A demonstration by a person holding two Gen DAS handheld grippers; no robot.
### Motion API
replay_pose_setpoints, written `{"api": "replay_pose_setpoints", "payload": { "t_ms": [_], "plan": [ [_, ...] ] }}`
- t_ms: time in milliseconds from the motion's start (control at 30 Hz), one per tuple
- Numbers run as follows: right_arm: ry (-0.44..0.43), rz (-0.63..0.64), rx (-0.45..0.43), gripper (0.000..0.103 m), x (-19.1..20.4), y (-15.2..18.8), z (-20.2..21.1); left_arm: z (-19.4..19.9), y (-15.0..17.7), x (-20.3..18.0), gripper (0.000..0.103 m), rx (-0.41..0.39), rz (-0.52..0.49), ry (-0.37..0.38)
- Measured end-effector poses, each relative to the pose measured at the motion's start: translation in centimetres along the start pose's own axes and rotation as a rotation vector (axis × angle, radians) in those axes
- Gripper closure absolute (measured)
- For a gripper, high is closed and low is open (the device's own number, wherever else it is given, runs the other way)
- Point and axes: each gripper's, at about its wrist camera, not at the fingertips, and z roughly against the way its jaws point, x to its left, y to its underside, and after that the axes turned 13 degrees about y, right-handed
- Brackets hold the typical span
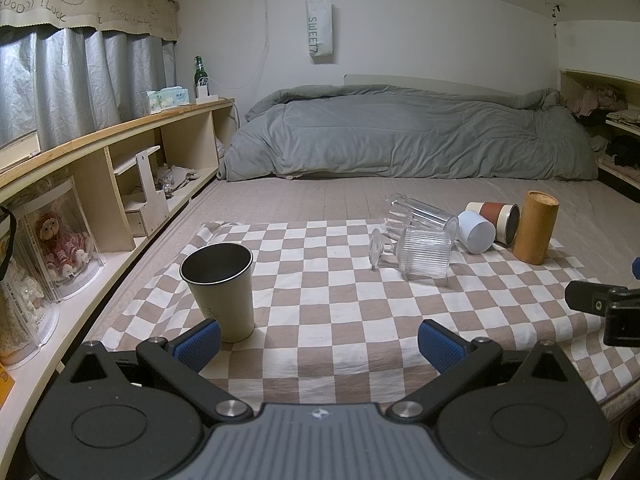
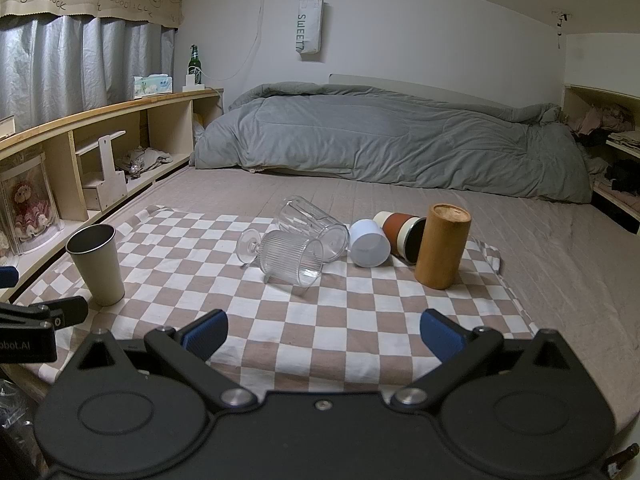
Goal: Flip cup upright
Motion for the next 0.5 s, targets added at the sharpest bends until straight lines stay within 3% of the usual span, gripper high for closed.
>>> {"api": "replay_pose_setpoints", "payload": {
  "t_ms": [500],
  "plan": [
    [0.001, -0.007, 0.024, 0.000, -0.7, -1.0, -1.1, -1.1, -0.6, -0.6, 0.000, -0.002, 0.010, 0.014]
  ]
}}
